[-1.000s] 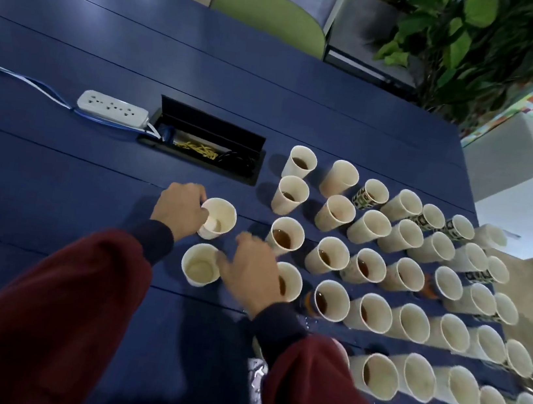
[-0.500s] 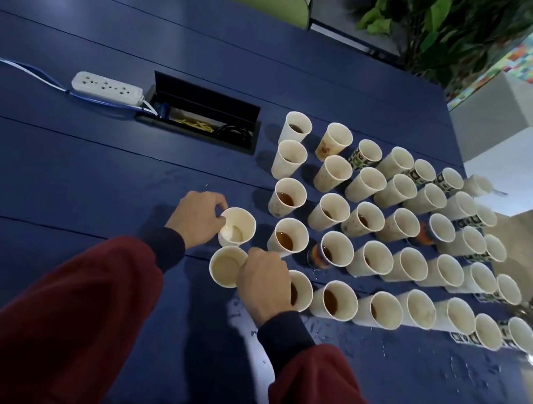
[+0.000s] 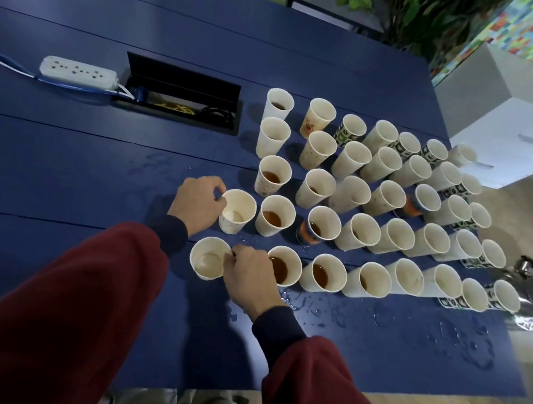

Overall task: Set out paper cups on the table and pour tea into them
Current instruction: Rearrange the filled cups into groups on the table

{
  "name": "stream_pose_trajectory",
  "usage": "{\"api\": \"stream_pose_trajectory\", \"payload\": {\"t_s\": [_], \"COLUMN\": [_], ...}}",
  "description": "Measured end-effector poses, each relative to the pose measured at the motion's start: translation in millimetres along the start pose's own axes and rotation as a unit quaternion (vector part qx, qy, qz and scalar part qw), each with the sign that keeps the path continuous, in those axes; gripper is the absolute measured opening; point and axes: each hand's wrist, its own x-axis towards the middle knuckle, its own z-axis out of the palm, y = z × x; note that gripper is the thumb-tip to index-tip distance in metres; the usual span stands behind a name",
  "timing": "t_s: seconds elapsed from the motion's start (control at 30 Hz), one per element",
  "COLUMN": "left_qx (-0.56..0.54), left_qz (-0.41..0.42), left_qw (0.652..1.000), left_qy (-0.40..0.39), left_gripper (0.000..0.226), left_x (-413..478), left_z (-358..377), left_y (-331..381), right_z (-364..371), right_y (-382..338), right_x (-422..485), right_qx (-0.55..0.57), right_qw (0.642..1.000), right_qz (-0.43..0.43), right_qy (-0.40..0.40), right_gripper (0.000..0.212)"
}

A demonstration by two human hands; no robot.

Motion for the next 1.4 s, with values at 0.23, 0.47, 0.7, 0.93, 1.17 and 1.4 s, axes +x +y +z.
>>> {"api": "stream_pose_trajectory", "payload": {"t_s": [0.23,0.47,0.7,0.93,1.17,1.4], "left_qx": [0.008,0.017,0.022,0.069,0.064,0.055], "left_qz": [-0.017,-0.050,-0.069,-0.048,0.036,0.178], "left_qw": [1.000,0.998,0.995,0.987,0.990,0.982], "left_qy": [0.020,0.038,0.067,0.136,0.123,0.041], "left_gripper": [0.007,0.009,0.010,0.023,0.016,0.013], "left_x": [3,1,-1,-5,-8,-5], "left_z": [0,-5,-1,-3,-9,11], "left_y": [2,8,2,11,51,125], "right_z": [2,-12,-16,-26,-62,-96], "right_y": [10,19,23,35,56,103], "right_x": [0,5,7,0,-13,-26], "right_qx": [0.064,0.014,-0.039,0.032,0.101,0.096], "right_qw": [0.998,0.998,0.996,0.994,0.979,0.963], "right_qz": [-0.011,-0.051,-0.075,-0.035,-0.010,0.055], "right_qy": [0.019,0.020,0.039,0.100,0.176,0.246], "right_gripper": [0.026,0.023,0.027,0.031,0.024,0.022]}}
